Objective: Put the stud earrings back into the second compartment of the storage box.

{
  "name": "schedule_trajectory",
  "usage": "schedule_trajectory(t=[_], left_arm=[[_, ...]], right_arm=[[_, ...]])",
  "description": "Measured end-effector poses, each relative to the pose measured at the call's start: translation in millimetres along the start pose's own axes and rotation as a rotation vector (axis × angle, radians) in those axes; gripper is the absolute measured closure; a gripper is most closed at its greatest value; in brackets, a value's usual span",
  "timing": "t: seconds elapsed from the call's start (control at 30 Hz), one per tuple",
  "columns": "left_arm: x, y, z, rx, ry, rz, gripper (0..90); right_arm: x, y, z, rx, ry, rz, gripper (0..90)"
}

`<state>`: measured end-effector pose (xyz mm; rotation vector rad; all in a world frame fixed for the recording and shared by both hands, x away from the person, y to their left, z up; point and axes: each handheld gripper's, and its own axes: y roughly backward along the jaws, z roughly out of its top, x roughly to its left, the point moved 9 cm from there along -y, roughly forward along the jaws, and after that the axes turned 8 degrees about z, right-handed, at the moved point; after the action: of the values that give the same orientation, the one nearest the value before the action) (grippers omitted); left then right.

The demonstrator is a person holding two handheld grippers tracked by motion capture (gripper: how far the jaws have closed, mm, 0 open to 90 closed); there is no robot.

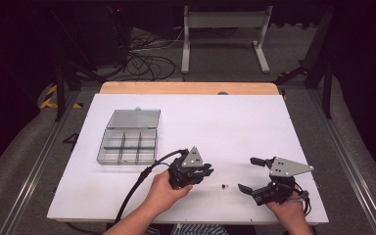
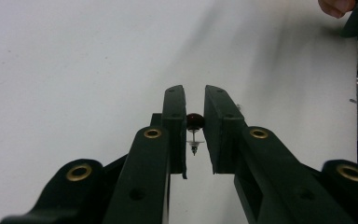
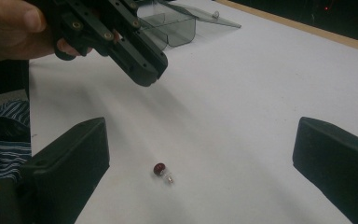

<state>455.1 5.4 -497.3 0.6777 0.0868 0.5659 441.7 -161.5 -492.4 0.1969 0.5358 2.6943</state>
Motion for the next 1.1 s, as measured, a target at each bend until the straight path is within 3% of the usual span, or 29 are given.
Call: schedule_trajectory(t=[0.47,1.1], left_arm=[[32.1,34.1,4.9,-0.029,0.018,0.078,79.1],[70.5,65.1,-2.1,-0.049,0.067,0.159,79.1]], right_arm=[[-0.2,-0.9,-0.4,0.003,-0.002,-0.003,4.0],[0.4,-1.6,-0.5,0.006,0.0,-0.001,4.0]])
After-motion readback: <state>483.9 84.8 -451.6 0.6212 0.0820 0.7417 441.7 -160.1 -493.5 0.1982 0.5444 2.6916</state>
